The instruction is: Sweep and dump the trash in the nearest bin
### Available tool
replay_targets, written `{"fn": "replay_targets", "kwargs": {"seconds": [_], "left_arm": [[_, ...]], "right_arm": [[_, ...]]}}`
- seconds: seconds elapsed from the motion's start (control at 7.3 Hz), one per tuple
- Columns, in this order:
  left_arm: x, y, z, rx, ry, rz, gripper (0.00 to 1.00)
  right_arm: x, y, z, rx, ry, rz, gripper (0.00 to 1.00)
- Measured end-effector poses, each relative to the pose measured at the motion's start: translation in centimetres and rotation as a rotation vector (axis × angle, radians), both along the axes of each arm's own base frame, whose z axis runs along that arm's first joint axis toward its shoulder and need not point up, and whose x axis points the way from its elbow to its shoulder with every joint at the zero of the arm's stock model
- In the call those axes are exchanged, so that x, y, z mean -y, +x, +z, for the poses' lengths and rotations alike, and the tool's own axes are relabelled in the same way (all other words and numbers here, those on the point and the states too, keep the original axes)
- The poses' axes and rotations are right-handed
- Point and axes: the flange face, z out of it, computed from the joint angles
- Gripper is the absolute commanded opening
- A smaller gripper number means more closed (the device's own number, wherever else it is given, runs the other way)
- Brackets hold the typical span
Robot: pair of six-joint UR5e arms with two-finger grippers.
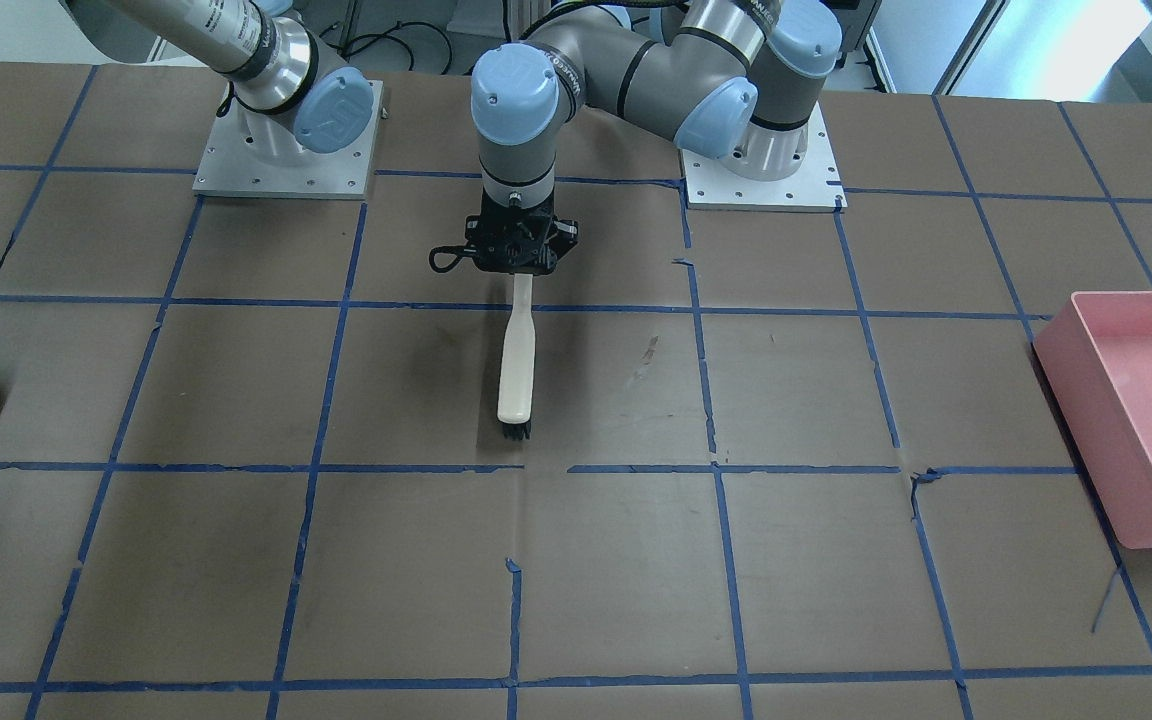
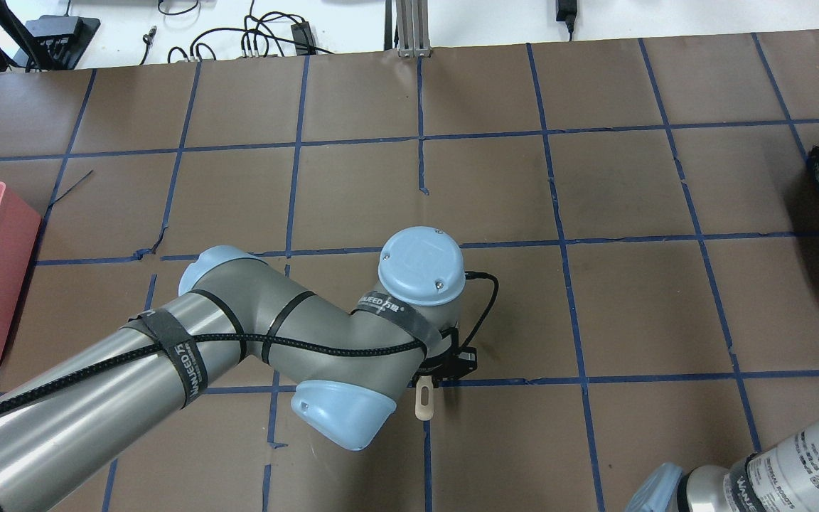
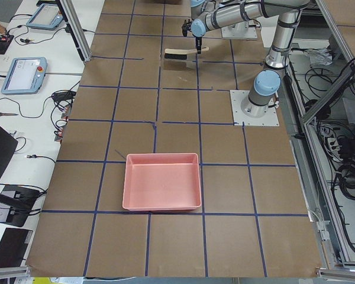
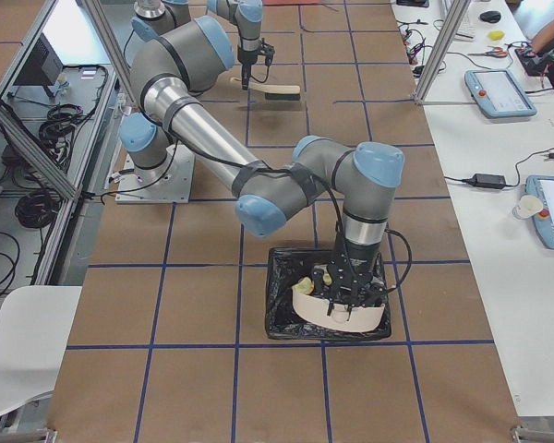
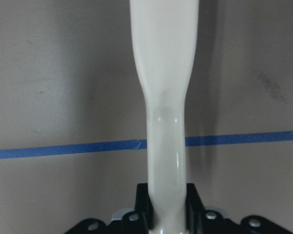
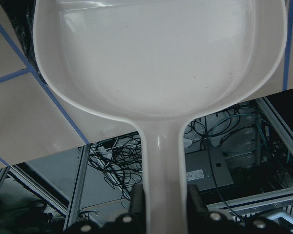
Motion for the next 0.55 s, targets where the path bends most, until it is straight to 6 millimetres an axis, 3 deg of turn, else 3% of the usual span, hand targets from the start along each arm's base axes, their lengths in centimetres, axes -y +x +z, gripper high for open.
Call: {"fn": "replay_targets", "kwargs": {"seconds": [0.14, 0.41, 0.55], "left_arm": [[0.0, 0.0, -0.3, 0.002, 0.005, 0.009, 0.11], [-0.1, -0.1, -1.0, 0.012, 0.021, 0.025, 0.16], [0.0, -0.2, -1.7, 0.020, 0.030, 0.028, 0.34]], "right_arm": [[-0.1, 1.0, 1.0, 0.008, -0.008, 0.002, 0.00], [-1.5, 5.2, 4.8, 0.129, -0.119, -0.054, 0.00], [-2.6, 8.3, 6.0, 0.227, -0.188, -0.128, 0.00]]}}
